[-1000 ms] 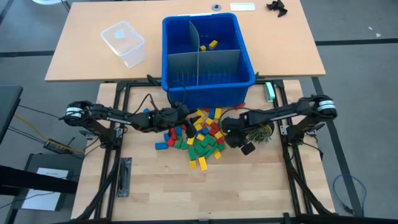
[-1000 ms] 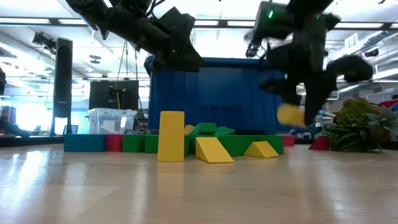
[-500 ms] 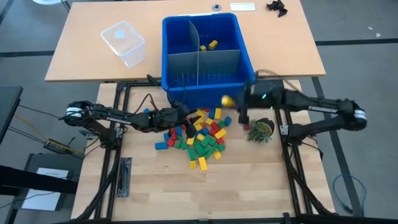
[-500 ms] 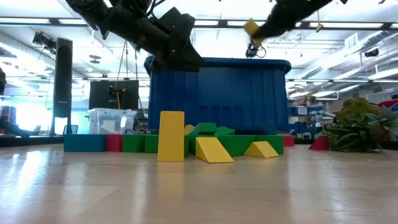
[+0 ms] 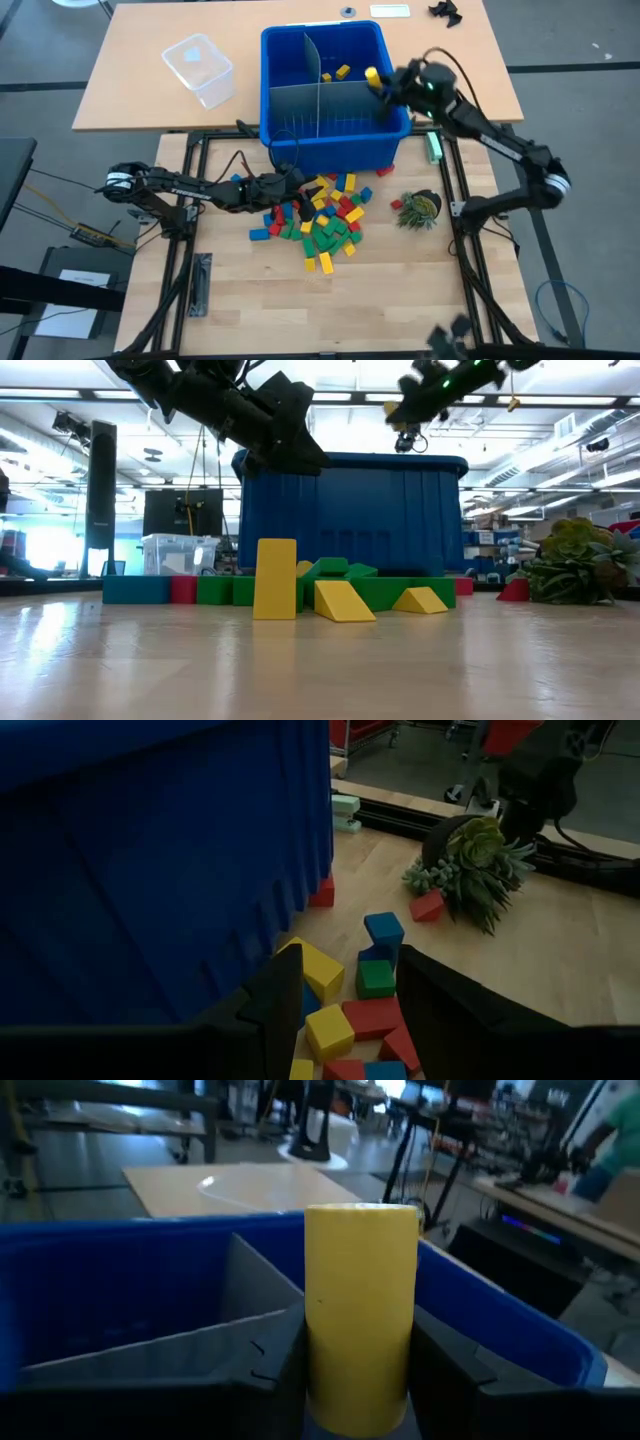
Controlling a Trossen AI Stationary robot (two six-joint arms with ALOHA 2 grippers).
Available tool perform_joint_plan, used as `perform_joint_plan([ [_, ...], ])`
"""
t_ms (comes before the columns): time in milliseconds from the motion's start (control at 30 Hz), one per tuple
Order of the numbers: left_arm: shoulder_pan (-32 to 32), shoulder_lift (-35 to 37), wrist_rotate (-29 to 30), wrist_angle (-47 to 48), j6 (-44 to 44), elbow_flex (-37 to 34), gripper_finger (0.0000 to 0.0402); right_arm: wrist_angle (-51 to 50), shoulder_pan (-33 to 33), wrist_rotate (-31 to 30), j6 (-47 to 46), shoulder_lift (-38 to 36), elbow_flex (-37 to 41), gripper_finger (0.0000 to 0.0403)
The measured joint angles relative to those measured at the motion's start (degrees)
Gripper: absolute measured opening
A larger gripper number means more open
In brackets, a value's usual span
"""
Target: Sort Items/Unsort Items
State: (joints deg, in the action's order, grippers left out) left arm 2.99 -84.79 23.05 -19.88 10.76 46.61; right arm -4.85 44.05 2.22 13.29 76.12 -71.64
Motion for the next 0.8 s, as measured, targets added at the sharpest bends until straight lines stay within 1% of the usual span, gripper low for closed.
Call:
perform_joint_plan([
  [67, 0.02, 0.00, 0.01, 0.02, -0.02, 0.00, 0.0168, -0.03, 3.04, 2.94, 0.08, 4.18, -2.99, 0.0129],
  [133, 0.02, 0.00, 0.01, 0.01, 0.00, 0.00, 0.0168, 0.01, 5.70, 4.22, -1.23, 8.36, -6.26, 0.0129],
  [233, 0.02, 0.00, 0.02, 0.02, -0.01, -0.02, 0.0168, 0.24, 9.03, 4.98, -4.00, 14.28, -10.73, 0.0129],
  [433, 0.00, 0.00, 0.02, 0.02, -0.02, 0.00, 0.0168, 0.62, 13.09, 5.17, -4.22, 23.44, -19.04, 0.0129],
  [467, 0.02, 0.00, 0.02, 0.02, 0.00, 0.00, 0.0168, 1.12, 13.41, 4.76, -4.59, 24.62, -20.13, 0.0135],
  [533, 0.00, 0.00, 0.02, 0.01, -0.02, -0.01, 0.0168, 1.87, 13.76, 1.73, -6.43, 26.65, -21.93, 0.0166],
  [633, 0.02, 0.00, 0.02, 0.02, -0.02, -0.02, 0.0168, 1.77, 13.65, -2.71, -7.17, 28.05, -24.15, 0.0232],
  [733, 0.01, 0.00, 0.02, 0.01, -0.01, 0.00, 0.0168, 0.81, 13.33, -3.96, -5.99, 27.15, -24.87, 0.0287],
  [800, 0.00, 0.00, 0.02, 0.00, 0.00, -0.02, 0.0168, -1.27, 12.67, -3.59, -5.52, 25.56, -24.87, 0.0313],
])
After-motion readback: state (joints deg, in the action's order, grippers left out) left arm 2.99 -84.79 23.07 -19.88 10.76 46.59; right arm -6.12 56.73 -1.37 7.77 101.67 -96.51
